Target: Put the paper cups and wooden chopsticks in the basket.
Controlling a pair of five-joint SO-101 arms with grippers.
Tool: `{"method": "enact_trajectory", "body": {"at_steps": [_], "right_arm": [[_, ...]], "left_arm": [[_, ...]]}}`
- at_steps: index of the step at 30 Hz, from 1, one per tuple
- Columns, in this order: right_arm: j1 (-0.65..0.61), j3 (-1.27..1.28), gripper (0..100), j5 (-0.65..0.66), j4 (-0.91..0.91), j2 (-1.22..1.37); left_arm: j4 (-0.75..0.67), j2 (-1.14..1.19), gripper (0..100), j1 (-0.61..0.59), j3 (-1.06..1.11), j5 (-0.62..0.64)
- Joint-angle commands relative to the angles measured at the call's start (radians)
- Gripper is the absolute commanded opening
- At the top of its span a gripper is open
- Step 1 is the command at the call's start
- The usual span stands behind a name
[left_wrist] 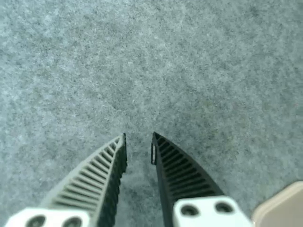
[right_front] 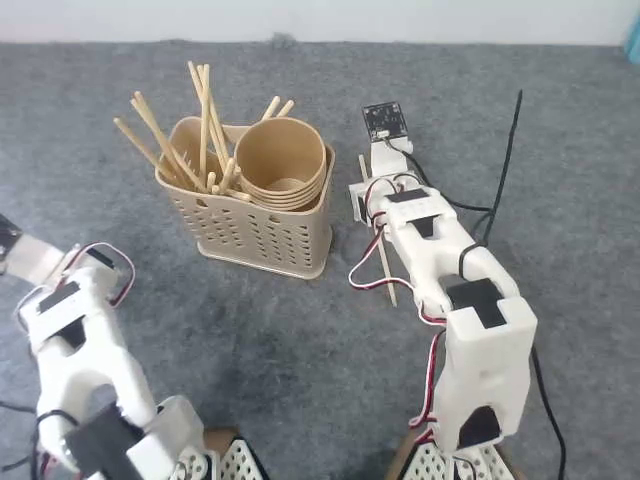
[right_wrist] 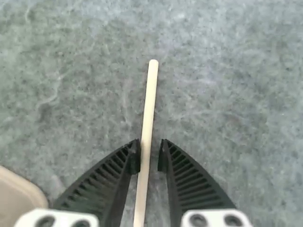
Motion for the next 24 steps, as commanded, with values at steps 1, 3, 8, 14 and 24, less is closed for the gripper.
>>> {"method": "enact_trajectory", "body": {"at_steps": [1, 3, 8, 14, 24], "right_arm": [[-0.005, -0.048, 0.6, 0.000, 0.079, -0.010], [0.002, -0.069, 0.4, 0.000, 0.153, -0.015], [0.010, -0.074, 0.7, -0.009, 0.323, -0.125], [0.008, 0.078, 0.7, -0.009, 0.424, -0.412], [0.005, 0.393, 0.7, -0.009, 0.435, -0.935]], "left_arm": [[-0.011, -0.005, 8, 0.005, -0.047, -0.008], [-0.011, -0.005, 8, 0.005, -0.047, -0.008], [-0.012, -0.005, 8, 0.002, -0.047, -0.008], [-0.012, -0.005, 8, 0.003, -0.047, -0.009], [-0.012, -0.009, 8, 0.051, -0.039, -0.095]]}}
